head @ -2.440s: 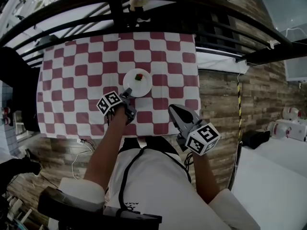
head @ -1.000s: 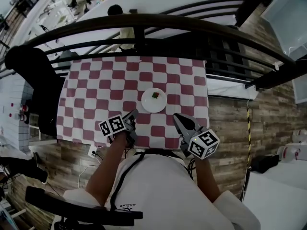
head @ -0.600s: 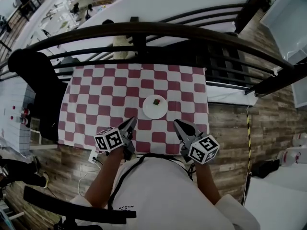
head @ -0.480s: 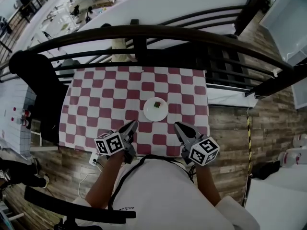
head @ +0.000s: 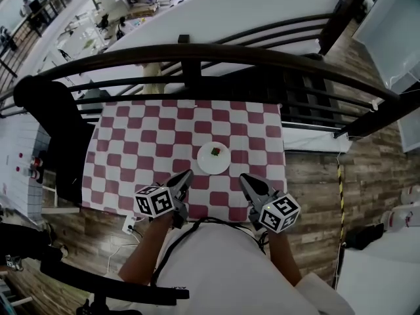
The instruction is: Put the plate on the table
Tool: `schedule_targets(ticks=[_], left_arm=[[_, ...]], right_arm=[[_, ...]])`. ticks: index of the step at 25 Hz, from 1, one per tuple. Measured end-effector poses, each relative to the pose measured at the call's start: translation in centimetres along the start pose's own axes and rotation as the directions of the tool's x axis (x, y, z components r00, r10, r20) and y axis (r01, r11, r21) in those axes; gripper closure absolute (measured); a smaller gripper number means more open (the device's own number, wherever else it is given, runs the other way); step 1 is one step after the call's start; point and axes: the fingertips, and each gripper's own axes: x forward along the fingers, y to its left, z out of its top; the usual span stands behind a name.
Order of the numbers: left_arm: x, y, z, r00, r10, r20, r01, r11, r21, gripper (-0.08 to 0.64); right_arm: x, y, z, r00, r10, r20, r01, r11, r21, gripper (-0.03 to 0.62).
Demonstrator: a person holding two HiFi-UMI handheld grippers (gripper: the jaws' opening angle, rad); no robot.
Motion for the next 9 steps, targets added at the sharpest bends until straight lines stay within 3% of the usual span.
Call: schedule_targets(ticks=[9], left_arm=[[0.23, 0.07, 0.36, 1.0, 0.025, 0.01, -0.025, 0.999, 0.029, 0.554]], right_arm=[[-0.11, 0.18, -0.09, 1.0, -0.005, -0.011, 0.005, 1.0, -0.002, 0.586]])
